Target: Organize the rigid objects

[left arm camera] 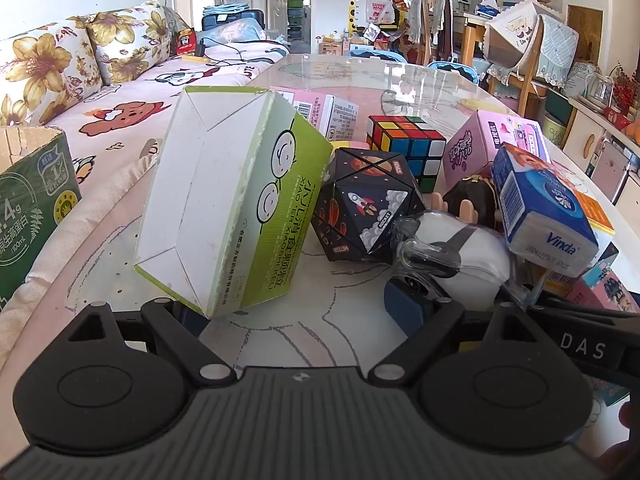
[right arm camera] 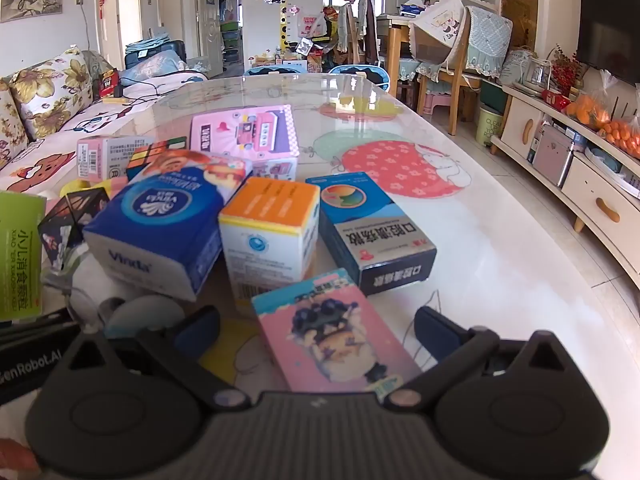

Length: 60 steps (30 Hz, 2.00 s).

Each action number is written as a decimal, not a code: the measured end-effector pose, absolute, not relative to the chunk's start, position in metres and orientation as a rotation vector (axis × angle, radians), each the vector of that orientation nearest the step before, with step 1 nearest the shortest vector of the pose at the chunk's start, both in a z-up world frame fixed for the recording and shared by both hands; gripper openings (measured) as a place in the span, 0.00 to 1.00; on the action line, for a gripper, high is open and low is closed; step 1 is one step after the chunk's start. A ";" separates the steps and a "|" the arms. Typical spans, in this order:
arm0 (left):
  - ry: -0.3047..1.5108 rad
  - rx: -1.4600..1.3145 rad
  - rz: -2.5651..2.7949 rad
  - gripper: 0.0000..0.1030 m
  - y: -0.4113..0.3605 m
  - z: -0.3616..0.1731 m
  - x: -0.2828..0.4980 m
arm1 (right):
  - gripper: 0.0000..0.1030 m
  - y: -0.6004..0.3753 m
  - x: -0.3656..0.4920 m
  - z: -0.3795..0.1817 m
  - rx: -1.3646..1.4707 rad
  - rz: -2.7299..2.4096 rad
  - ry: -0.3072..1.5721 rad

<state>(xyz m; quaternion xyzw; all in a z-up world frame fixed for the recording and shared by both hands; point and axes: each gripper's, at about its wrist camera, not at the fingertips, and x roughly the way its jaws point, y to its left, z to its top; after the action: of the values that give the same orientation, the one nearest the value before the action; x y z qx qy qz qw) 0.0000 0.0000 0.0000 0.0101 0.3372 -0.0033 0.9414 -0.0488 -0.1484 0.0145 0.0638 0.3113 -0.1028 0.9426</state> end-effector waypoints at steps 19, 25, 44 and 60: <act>0.724 0.019 -0.029 1.00 0.016 0.006 -0.029 | 0.99 -0.138 -0.081 0.018 0.128 -0.151 0.703; 0.663 0.017 -0.050 1.00 0.033 0.032 -0.053 | 0.99 -0.122 -0.113 0.041 0.097 -0.142 0.628; 0.418 0.016 0.109 1.00 0.117 0.097 -0.114 | 0.99 -0.024 -0.209 0.146 0.072 -0.010 0.323; 0.297 -0.079 0.267 1.00 0.150 0.103 -0.137 | 0.99 0.052 -0.257 0.173 0.005 0.186 0.153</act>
<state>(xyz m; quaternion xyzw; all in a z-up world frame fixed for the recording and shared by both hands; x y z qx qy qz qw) -0.1374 0.1500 0.1026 -0.0394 0.1476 0.1327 0.9793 -0.2573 0.0517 0.1733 0.0023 0.0761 0.0927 0.9928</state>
